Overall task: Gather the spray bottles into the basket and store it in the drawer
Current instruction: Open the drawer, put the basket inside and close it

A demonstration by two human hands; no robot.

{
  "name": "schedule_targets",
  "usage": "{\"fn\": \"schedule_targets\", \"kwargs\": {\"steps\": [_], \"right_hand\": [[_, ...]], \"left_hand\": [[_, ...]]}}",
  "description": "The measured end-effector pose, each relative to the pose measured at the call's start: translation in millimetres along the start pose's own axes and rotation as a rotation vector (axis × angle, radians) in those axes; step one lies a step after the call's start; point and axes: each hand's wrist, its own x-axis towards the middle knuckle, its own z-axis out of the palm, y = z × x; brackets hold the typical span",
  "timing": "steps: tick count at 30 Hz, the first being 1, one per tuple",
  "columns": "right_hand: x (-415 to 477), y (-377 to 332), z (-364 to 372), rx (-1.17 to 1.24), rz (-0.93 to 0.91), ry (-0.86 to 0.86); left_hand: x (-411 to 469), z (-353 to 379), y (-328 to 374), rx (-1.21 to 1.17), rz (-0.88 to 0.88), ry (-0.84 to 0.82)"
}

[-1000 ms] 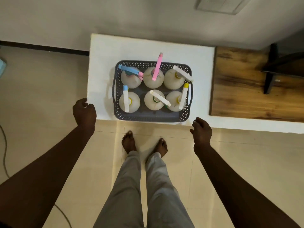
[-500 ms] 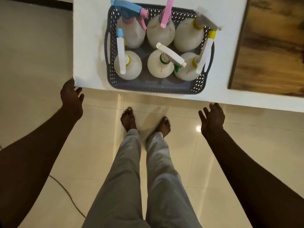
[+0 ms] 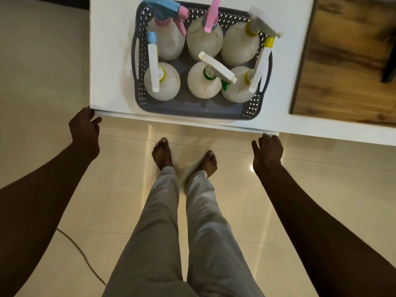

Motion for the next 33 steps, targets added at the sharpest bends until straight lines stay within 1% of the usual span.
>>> {"fn": "schedule_targets", "kwargs": {"steps": [4, 7, 9, 12, 16, 20, 25, 28, 33], "right_hand": [[2.7, -2.6, -8.5, -0.093, -0.042, 0.123], [5.2, -3.5, -23.4, -0.193, -0.024, 0.128], [5.6, 2.6, -34.6, -0.316, -0.010, 0.150], [11.3, 24.9, -57.0, -0.481, -0.012, 0.209], [4.5, 48.2, -77.2, -0.590, 0.012, 0.244], [-3.2, 69.0, -95.7, -0.617, 0.060, 0.254], [-13.5, 82.6, -117.4, -0.607, 0.110, 0.251], [-19.4, 86.7, -125.8, -0.594, 0.095, 0.247], [-24.3, 94.6, -133.8, -0.601, 0.068, 0.282]], "left_hand": [[0.5, -17.0, -13.6, 0.085, 0.033, -0.017], [-0.5, -35.3, -34.7, 0.148, 0.137, 0.012], [-6.2, -47.6, -48.9, 0.186, 0.185, 0.015], [-12.8, -64.0, -68.4, 0.168, 0.154, 0.037], [-18.8, -83.7, -92.8, 0.172, 0.107, 0.093], [-25.0, -103.7, -111.0, 0.221, 0.067, 0.127], [-34.7, -118.9, -127.1, 0.205, -0.006, 0.171], [-43.5, -123.0, -132.7, 0.231, -0.016, 0.146], [-52.4, -129.7, -134.9, 0.284, -0.022, 0.188]]}}
